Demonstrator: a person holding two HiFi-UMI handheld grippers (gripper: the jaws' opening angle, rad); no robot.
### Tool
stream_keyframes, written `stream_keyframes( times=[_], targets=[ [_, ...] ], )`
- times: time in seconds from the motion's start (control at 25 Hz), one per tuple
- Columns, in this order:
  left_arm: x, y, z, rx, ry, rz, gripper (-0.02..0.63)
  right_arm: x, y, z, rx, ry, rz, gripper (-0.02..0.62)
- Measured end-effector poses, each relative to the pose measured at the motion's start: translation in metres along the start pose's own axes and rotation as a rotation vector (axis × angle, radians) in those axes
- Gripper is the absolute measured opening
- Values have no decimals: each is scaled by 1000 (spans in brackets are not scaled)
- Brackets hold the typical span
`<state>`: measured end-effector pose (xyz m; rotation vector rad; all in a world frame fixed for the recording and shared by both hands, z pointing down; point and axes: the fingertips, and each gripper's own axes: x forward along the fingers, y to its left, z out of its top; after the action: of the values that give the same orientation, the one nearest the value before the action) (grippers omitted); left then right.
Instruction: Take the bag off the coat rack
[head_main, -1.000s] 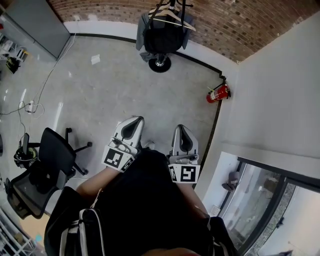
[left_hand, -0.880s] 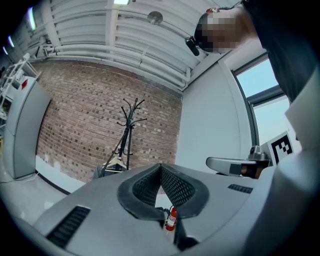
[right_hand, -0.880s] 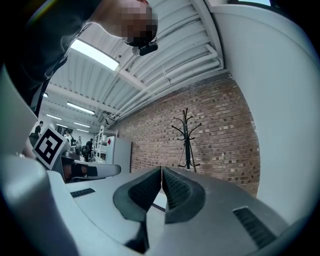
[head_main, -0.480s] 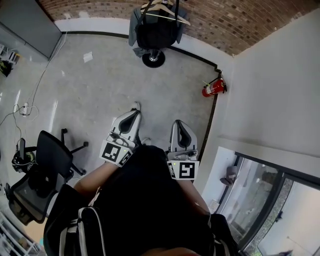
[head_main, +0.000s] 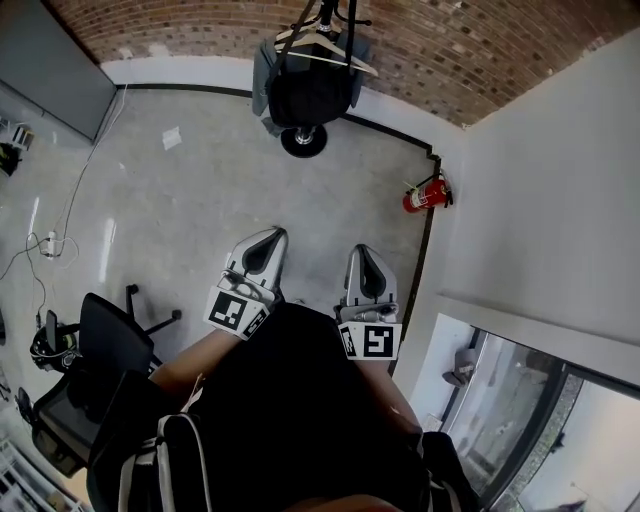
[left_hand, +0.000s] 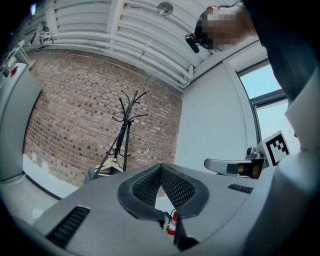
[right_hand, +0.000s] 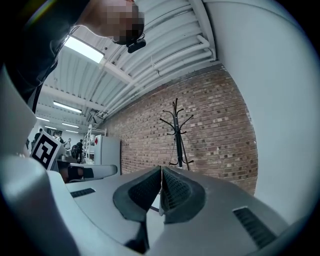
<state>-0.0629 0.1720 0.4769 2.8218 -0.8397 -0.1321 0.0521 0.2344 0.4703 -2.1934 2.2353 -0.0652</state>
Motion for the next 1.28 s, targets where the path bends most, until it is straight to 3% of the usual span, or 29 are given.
stream_keyframes(
  times=[0.4, 0.92, 1.28],
  targets=[
    [66, 57, 21, 140, -22, -48, 18, 107, -25, 17, -42, -1, -3, 20],
    [125, 155, 55, 63, -56, -30, 18, 235, -21, 30, -69, 9, 24, 20],
    [169, 184, 61, 53, -45, -30, 18, 278, -50, 33, -35, 5, -22, 20]
  ],
)
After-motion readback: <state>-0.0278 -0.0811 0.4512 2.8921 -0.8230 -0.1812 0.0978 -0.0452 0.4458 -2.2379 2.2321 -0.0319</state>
